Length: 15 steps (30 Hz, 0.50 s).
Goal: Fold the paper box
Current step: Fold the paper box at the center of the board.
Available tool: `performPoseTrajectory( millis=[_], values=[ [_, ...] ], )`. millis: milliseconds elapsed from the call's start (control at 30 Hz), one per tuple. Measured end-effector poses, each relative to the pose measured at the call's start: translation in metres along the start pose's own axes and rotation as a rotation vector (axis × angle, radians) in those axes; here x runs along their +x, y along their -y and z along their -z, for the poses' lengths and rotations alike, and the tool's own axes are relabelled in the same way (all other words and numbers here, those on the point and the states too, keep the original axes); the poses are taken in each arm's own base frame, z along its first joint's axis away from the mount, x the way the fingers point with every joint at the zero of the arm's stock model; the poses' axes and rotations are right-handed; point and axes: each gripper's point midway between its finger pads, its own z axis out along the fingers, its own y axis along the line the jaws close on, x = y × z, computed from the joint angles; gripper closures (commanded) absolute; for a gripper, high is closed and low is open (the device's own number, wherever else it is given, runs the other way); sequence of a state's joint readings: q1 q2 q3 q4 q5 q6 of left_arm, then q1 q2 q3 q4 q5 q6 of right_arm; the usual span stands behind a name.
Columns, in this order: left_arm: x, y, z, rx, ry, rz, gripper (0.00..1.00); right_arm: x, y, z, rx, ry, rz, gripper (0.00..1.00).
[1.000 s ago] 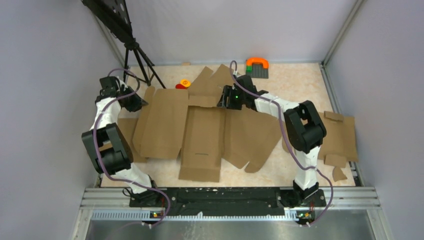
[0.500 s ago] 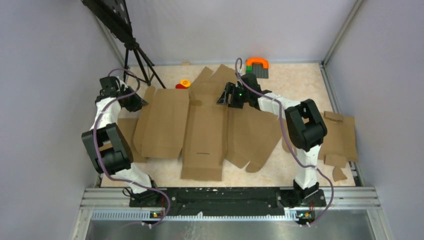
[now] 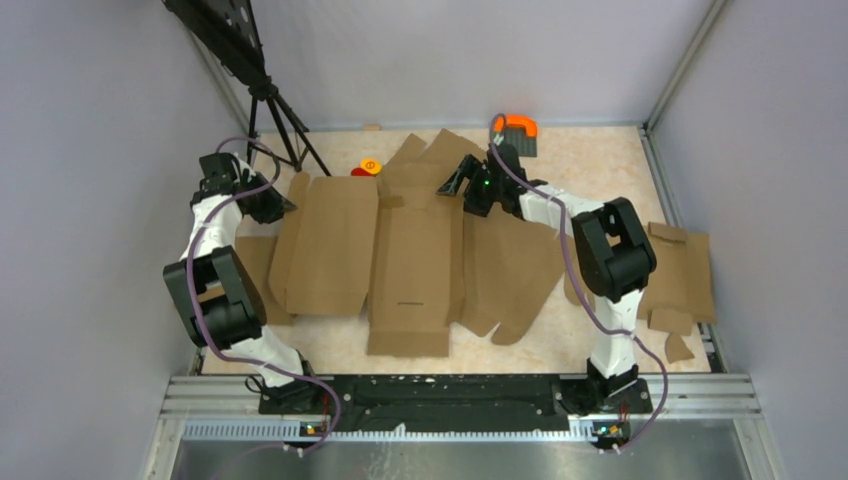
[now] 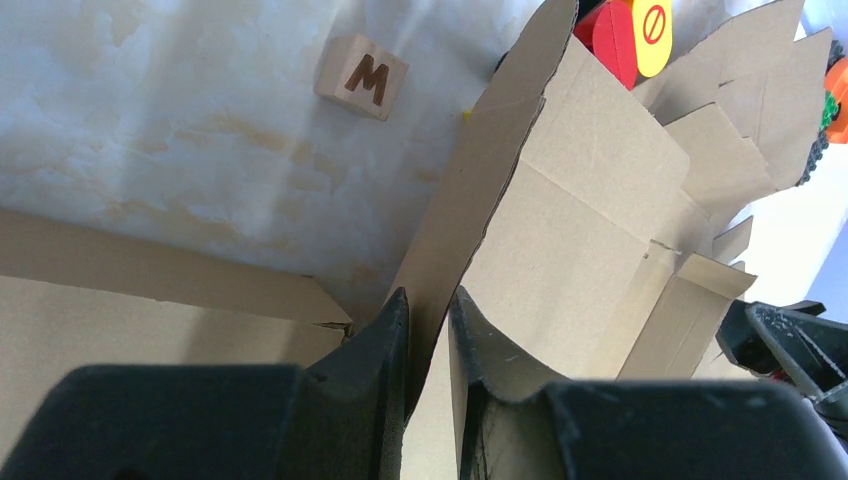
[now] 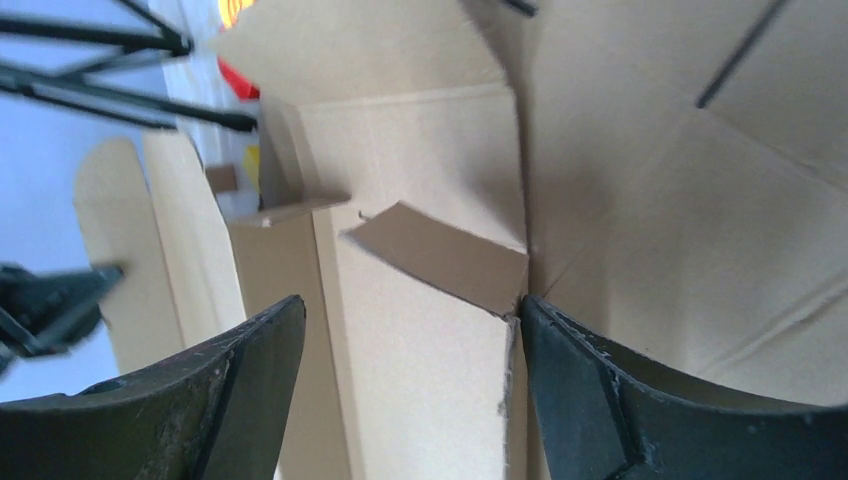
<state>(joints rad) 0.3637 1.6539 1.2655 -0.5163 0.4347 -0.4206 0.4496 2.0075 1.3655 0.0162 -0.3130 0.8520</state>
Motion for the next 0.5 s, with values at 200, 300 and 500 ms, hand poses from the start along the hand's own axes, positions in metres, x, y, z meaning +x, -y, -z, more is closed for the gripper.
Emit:
performPoseTrajectory(
  millis=[200, 300, 500],
  values=[
    [0.001, 0.002, 0.000, 0.004, -0.004, -0.003, 0.79, -0.004, 0.013, -0.005, 0.065, 0.040, -0.271, 0.20],
    [0.002, 0.003, -0.001, 0.005, -0.005, -0.005, 0.79, 0.000, 0.018, -0.011, 0.084, 0.030, -0.355, 0.20],
    [0.003, 0.004, -0.001, 0.007, -0.007, -0.008, 0.79, -0.005, 0.018, -0.012, 0.082, 0.055, -0.396, 0.19]
  ],
)
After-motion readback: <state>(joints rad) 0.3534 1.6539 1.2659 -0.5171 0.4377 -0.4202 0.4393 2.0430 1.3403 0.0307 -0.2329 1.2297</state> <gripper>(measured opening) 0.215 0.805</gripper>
